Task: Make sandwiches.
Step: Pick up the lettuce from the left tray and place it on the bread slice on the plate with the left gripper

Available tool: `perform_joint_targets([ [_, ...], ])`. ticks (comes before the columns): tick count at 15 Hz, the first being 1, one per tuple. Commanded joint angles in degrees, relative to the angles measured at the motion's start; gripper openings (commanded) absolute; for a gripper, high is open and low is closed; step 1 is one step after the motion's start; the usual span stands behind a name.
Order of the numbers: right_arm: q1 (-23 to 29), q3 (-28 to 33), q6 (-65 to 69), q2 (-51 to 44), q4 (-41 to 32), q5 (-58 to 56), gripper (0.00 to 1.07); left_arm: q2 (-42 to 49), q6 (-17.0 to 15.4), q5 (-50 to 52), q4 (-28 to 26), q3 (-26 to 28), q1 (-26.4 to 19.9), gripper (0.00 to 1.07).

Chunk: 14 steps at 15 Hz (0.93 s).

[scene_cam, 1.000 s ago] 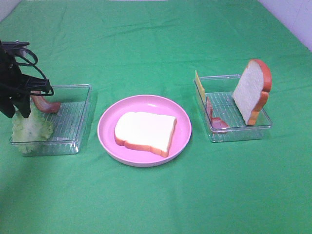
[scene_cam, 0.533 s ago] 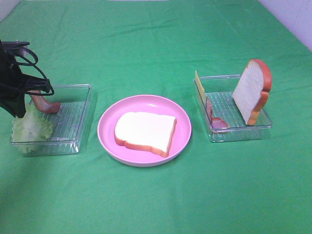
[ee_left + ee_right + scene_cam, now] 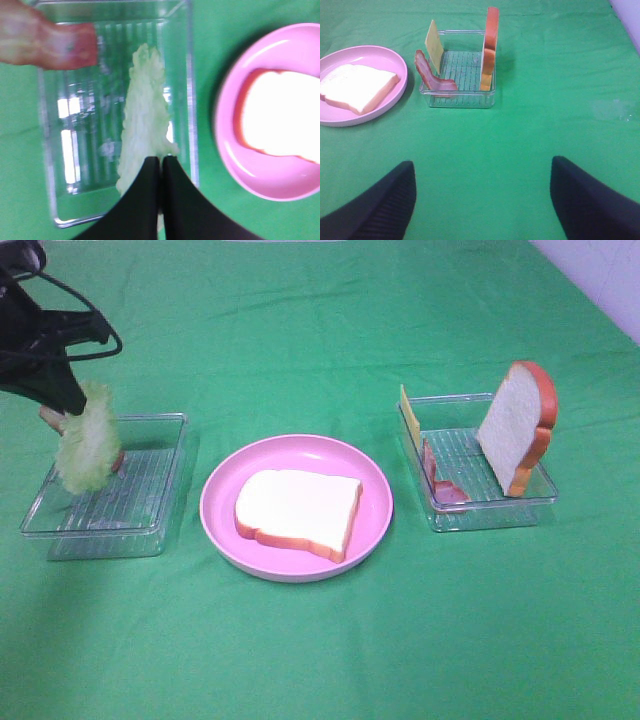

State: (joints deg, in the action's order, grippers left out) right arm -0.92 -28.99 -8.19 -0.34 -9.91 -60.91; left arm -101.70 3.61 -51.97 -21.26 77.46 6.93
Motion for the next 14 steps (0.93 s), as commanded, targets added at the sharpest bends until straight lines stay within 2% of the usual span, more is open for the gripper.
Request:
perform_joint_targets([
  [1, -0.29, 0.00, -0.69, -0.80, -0.11, 0.00, 0.71, 0.52, 10.26, 0.74, -15.24, 0.40, 0.57, 0.00],
  [2, -0.29, 0.00, -0.69, -0.80, -0.11, 0.00, 0.71, 0.29, 12.55, 0.74, -18.39, 0.40, 1.20, 0.00],
  [3, -0.29, 0.00, -0.69, -0.80, -0.11, 0.00, 0.71, -1.03, 19.48, 0.92, -28.88, 0.40, 4.70, 0.00],
  [4, -0.29, 0.00, -0.69, -0.80, -0.11, 0.00, 0.71, -2.29, 22.35, 1.03, -32.83, 0.40, 6.59, 0.00],
  [7, -0.29, 0.00, -0.69, -0.80, -0.11, 0.00, 0.71, -6.19, 25.95, 2.29, -39.53, 0.40, 11.86, 0.00],
  [10, -0.29, 0.00, -0.69, -0.80, -0.11, 0.00, 0.71, -11.52, 28.53, 5.90, -42.86, 0.40, 16.56, 0.00],
  [11, -0.29, 0.00, -0.69, -0.80, -0.11, 0.00, 0.71, -13.46, 30.77, 7.96, -42.86, 0.40, 18.28, 0.00],
  [12, -0.29, 0.00, -0.69, -0.80, -0.11, 0.00, 0.71, -14.38, 32.31, 8.94, -42.40, 0.40, 18.62, 0.00],
  [14, -0.29, 0.00, -0.69, -0.80, -0.11, 0.00, 0.71, -15.58, 32.89, 10.83, -40.79, 0.40, 18.16, 0.00],
])
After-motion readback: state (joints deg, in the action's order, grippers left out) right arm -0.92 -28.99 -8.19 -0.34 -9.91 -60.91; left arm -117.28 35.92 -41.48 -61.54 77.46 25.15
